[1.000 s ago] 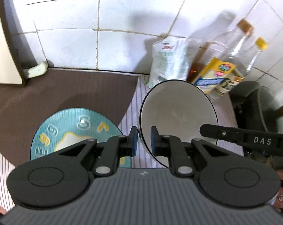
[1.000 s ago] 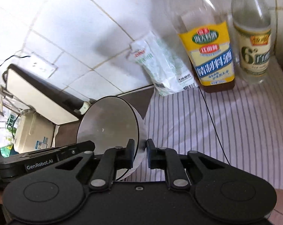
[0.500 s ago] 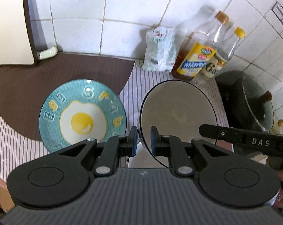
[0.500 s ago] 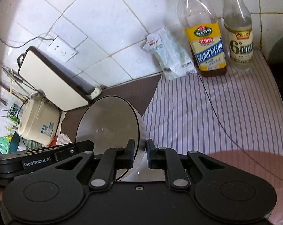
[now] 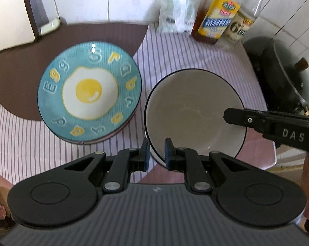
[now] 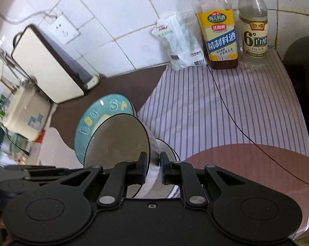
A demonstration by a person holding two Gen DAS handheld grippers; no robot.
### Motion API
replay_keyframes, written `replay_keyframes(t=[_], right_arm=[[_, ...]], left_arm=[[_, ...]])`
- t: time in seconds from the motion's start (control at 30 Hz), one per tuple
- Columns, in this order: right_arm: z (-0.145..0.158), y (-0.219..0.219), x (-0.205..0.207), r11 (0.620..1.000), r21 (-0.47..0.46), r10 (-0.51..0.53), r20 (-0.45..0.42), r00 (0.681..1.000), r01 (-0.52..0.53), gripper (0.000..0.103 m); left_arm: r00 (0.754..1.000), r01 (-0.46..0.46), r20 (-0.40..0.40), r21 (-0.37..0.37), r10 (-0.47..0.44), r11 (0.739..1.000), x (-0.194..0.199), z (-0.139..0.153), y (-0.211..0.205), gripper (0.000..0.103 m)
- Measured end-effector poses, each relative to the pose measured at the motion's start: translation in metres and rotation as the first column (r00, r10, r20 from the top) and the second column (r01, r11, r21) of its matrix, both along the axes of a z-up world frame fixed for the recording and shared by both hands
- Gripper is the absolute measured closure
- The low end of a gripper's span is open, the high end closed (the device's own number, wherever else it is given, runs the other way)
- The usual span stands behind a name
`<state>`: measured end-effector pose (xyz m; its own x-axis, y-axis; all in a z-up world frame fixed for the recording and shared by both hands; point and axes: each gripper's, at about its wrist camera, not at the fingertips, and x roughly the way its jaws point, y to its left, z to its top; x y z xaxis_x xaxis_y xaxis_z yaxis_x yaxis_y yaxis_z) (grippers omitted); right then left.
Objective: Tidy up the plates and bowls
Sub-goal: 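Lift the bowl, lower it into the two stacked bowls, open the left gripper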
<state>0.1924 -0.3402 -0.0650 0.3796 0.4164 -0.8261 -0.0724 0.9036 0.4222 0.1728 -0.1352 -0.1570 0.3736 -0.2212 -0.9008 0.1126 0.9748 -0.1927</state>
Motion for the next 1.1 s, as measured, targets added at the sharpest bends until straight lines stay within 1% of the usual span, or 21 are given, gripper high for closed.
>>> replay_keyframes(t=[0.07,0.13,0.23,0.33,0.43,0.5,0.57,0.67,0.8,0.87,0.93,0.97,1.03,1.1], right_arm=[[-0.005,0.006,-0.004,0.999,-0.034,0.017,0.014,1.000,-0.016,0.086],[-0.010,0.010,-0.006,0.997,-0.069,0.026,0.007,1.000,-0.025,0.086],[-0.015,0.013,-0.006,0.994,-0.101,0.031,0.002,1.000,-0.031,0.086],[-0.016,0.019,-0.008,0.986,-0.157,0.056,0.025,0.998,-0.051,0.087],[-0.017,0.033,-0.013,0.960,-0.256,0.130,0.060,0.990,-0.111,0.087],[-0.018,0.040,-0.017,0.939,-0.309,0.181,0.079,0.980,-0.148,0.087],[-0.021,0.041,-0.018,0.927,-0.341,0.199,0.089,0.976,-0.157,0.088],[-0.023,0.038,-0.017,0.933,-0.335,0.171,0.086,0.981,-0.134,0.088],[-0.022,0.041,-0.018,0.926,-0.354,0.183,0.108,0.977,-0.134,0.088],[-0.023,0.044,-0.020,0.918,-0.370,0.200,0.113,0.973,-0.145,0.088],[-0.018,0.042,-0.022,0.921,-0.368,0.188,0.136,0.973,-0.126,0.087],[-0.016,0.039,-0.022,0.925,-0.363,0.175,0.140,0.975,-0.114,0.084],[-0.013,0.032,-0.020,0.944,-0.316,0.141,0.112,0.984,-0.100,0.080],[-0.008,0.024,-0.020,0.962,-0.262,0.106,0.090,0.990,-0.079,0.079]], left_arm=[[1.000,0.025,-0.016,0.022,-0.025,0.999,0.002,-0.007,-0.003,0.090],[0.998,0.052,-0.039,0.044,-0.051,0.998,0.004,-0.013,-0.008,0.090],[0.995,0.081,-0.061,0.046,-0.078,0.996,0.007,-0.019,-0.010,0.089],[0.993,0.094,-0.074,0.058,-0.089,0.994,0.009,-0.022,-0.013,0.089],[0.991,0.116,-0.075,0.103,-0.109,0.988,0.009,-0.027,-0.019,0.088],[0.989,0.132,-0.076,0.107,-0.125,0.985,0.009,-0.029,-0.022,0.086],[0.989,0.130,-0.076,0.097,-0.123,0.987,0.009,-0.029,-0.022,0.086],[0.991,0.124,-0.070,0.081,-0.118,0.989,0.009,-0.028,-0.018,0.086],[0.993,0.090,-0.074,0.025,-0.088,0.996,0.012,-0.028,-0.009,0.085],[0.994,0.086,-0.072,0.006,-0.085,0.996,0.010,-0.026,-0.007,0.083],[0.993,0.083,-0.080,-0.009,-0.084,0.996,0.008,-0.023,-0.006,0.082],[0.994,0.074,-0.081,-0.024,-0.076,0.997,0.006,-0.020,-0.005,0.082],[0.995,0.067,-0.073,-0.039,-0.070,0.997,0.002,-0.014,-0.003,0.082],[0.997,0.057,-0.056,-0.047,-0.060,0.997,-0.003,-0.007,-0.001,0.082]])
